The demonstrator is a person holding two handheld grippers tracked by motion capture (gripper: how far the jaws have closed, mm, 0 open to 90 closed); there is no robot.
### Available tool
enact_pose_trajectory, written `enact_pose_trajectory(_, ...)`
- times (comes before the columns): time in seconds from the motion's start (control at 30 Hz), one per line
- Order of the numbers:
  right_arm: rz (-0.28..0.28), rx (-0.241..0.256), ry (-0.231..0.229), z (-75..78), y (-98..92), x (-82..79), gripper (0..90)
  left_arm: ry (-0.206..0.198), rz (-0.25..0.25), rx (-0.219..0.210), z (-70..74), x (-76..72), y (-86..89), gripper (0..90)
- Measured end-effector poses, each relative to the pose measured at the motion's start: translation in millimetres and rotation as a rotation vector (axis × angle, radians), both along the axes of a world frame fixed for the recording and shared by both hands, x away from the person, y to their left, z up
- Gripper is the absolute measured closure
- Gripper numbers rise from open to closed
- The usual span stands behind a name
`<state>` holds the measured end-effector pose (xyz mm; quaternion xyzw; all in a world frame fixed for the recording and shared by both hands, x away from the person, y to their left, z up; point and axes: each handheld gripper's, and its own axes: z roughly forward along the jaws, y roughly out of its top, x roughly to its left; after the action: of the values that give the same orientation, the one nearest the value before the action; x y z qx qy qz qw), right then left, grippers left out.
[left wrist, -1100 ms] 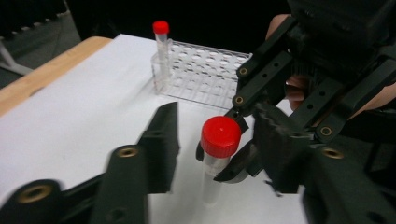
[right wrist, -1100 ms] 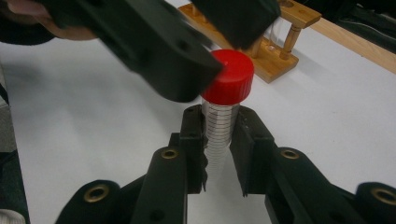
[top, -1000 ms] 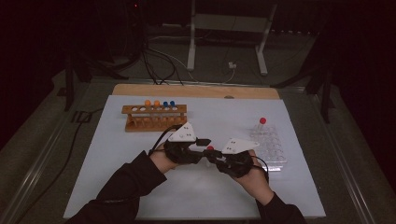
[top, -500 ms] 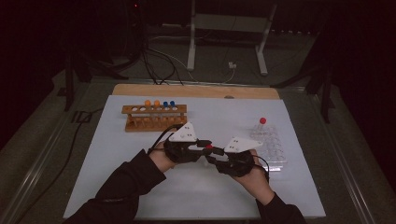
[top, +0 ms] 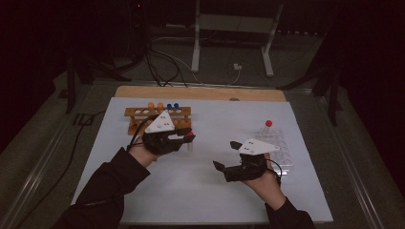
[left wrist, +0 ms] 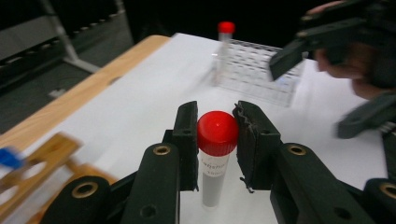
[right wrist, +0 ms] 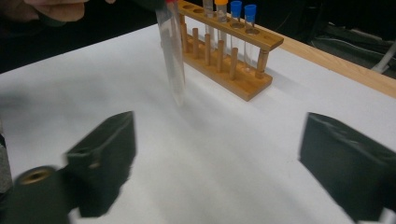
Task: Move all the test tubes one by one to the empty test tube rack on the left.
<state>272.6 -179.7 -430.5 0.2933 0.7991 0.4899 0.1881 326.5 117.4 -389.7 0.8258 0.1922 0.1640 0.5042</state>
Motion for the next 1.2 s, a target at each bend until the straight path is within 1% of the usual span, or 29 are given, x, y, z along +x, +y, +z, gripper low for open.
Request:
enact_pose_trajectory(0.03, 0.013, 0.0, 0.003, 0.1, -0.4, 0.3, 4.0, -0.006, 0.021, 0.0, 0.5, 1.3, 4.8, 72.0)
enact_pose_trajectory(0.07, 0.016, 0.001, 0.004, 0.2, -0.6, 0.4, 2.8, 0.0, 0.034, -0.002, 1.2, 3.2, 10.0, 72.0)
enact_pose_trajectory(0.1, 0.019, 0.006, 0.007, 0.1, -1.0, 0.6, 1.2, -0.003, 0.055, -0.003, 2.0, 4.6, 14.9, 72.0)
enact_pose_trajectory(0.17, 0.022, 0.014, 0.01, 0.0, -1.7, 0.8, 1.1, -0.003, 0.088, -0.004, 4.1, 7.8, 25.1, 72.0)
enact_pose_trajectory(0.2, 0.018, 0.009, 0.006, -0.1, -1.8, 0.8, 0.0, -0.01, 0.107, -0.002, 5.4, 9.0, 30.0, 72.1)
enact_pose_trajectory(0.27, 0.022, 0.019, 0.005, 0.2, -2.5, 1.1, 0.0, -0.021, 0.142, 0.011, 8.5, 12.0, 39.7, 72.0)
enact_pose_trajectory(0.3, 0.023, 0.021, 0.003, 0.3, -2.7, 1.1, 0.0, -0.028, 0.161, 0.013, 10.1, 13.7, 44.9, 72.1)
enact_pose_trajectory(0.37, 0.024, 0.024, 0.001, 0.8, -3.0, 0.8, 0.0, -0.03, 0.196, 0.014, 13.5, 17.1, 55.8, 72.0)
enact_pose_trajectory(0.47, 0.022, 0.019, -0.006, 1.1, -3.1, 0.2, 0.0, -0.048, 0.254, 0.023, 17.9, 22.7, 71.4, 72.1)
enact_pose_trajectory(0.53, 0.02, 0.021, -0.009, 1.0, -3.3, 0.5, 0.0, -0.055, 0.295, 0.008, 19.1, 27.3, 80.6, 72.0)
enact_pose_trajectory(0.57, 0.02, 0.024, -0.007, 1.0, -3.4, 0.6, 0.0, -0.065, 0.32, 0.013, 18.6, 29.5, 83.9, 72.0)
enact_pose_trajectory(0.6, 0.019, 0.024, -0.009, 1.0, -3.6, 0.6, 0.0, -0.062, 0.335, 0.011, 17.8, 32.1, 86.9, 72.0)
enact_pose_trajectory(0.73, 0.015, 0.025, -0.01, 0.4, -4.4, -0.1, 0.0, -0.082, 0.394, 0.012, 16.8, 41.8, 95.9, 72.0)
enact_pose_trajectory(0.77, 0.015, 0.027, -0.01, 0.5, -5.0, 0.1, 0.0, -0.082, 0.407, 0.011, 17.4, 45.0, 98.0, 72.0)
enact_pose_trajectory(0.93, 0.008, 0.032, -0.013, 0.3, -6.2, 0.3, 0.0, -0.114, 0.487, -0.026, 15.4, 61.2, 106.5, 72.0)
enact_pose_trajectory(0.97, 0.009, 0.033, -0.013, 0.1, -6.5, -0.1, 0.0, -0.116, 0.497, -0.029, 14.5, 63.3, 107.2, 72.0)
enact_pose_trajectory(1.0, 0.007, 0.031, -0.015, 0.0, -6.7, -0.3, 0.0, -0.116, 0.507, -0.042, 13.1, 66.0, 107.9, 72.0)
enact_pose_trajectory(1.07, 0.007, 0.032, -0.014, -0.5, -7.3, 0.0, 0.0, -0.123, 0.527, -0.045, 10.4, 70.9, 108.7, 72.0)
enact_pose_trajectory(1.1, 0.007, 0.034, -0.014, -0.7, -7.7, 0.1, 0.0, -0.136, 0.539, -0.055, 8.5, 72.8, 108.8, 72.0)
enact_pose_trajectory(1.13, 0.005, 0.033, -0.014, -0.7, -8.0, 0.1, 0.0, -0.14, 0.542, -0.073, 6.9, 74.7, 109.2, 72.0)
enact_pose_trajectory(1.17, 0.007, 0.034, -0.013, -0.7, -8.2, 0.1, 0.0, -0.147, 0.554, -0.072, 5.3, 76.7, 108.8, 72.0)
enact_pose_trajectory(1.2, 0.007, 0.037, -0.014, -0.7, -8.6, 0.0, 0.0, -0.145, 0.56, -0.08, 3.5, 79.1, 108.6, 72.0)
